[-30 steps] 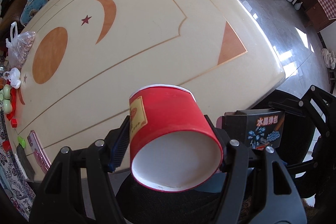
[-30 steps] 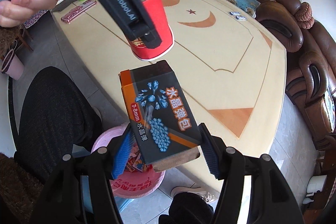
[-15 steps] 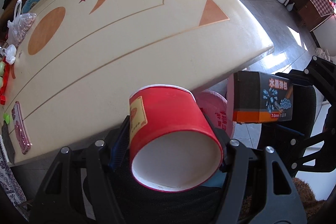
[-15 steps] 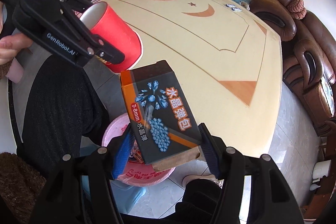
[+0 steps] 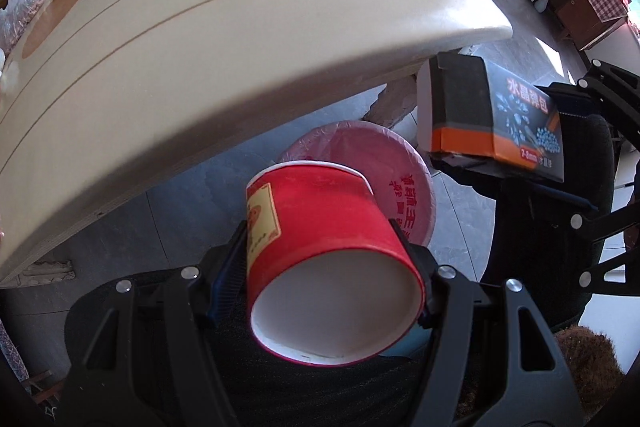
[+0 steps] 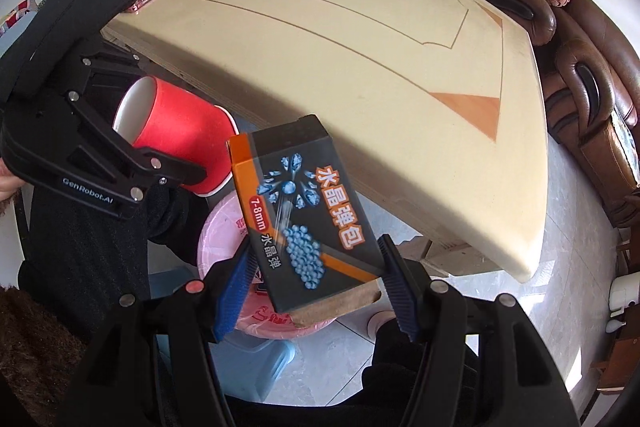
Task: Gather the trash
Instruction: 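Carry the red cup and black box with both tools past the table edge over the pink bin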
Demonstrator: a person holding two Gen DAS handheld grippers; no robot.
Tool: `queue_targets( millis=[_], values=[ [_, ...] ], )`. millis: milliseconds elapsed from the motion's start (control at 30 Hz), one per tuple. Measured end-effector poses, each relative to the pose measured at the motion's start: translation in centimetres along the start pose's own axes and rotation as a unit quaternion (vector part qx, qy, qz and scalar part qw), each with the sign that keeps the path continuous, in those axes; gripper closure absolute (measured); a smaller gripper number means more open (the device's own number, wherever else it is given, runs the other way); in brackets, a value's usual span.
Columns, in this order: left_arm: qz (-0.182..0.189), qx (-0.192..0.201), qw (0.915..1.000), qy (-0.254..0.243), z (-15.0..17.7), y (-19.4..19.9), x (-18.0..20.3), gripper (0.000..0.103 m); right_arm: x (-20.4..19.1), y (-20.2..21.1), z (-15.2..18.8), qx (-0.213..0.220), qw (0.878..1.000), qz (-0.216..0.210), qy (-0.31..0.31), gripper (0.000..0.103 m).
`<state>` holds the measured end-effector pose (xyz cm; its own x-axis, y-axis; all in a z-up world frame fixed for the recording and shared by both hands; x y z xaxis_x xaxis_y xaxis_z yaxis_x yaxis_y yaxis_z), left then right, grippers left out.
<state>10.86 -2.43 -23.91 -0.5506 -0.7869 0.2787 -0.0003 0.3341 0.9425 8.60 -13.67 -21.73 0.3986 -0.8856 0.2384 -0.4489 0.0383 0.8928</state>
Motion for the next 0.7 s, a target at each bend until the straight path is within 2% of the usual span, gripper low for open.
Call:
queue_targets(
  millis=[367, 700],
  values=[
    [-0.002, -0.036, 0.9993, -0.006, 1.5, -5.3, 0.8, 0.038, -0.5, -3.4, 2.6, -0.026, 0.999, -0.012, -0.026, 0.043],
    [0.018, -0.071, 0.9972, 0.015, 1.9, -9.6, 0.5, 0.038, -0.6, -8.1, 4.3, -0.06, 0.996, -0.031, -0.063, 0.043]
  ],
)
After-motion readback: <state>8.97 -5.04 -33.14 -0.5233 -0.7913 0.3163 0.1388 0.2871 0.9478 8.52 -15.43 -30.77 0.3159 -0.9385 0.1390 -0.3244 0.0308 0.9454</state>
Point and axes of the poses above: each gripper's, at about its wrist camera, not at the fingertips, and y roughly against the way its jaws point, x to its right, z to its underside, the point moved 9 cm from there along -y, roughly the way its jaws point, and after that the axes turned 11 degrees about z, right-handed, at the moved point
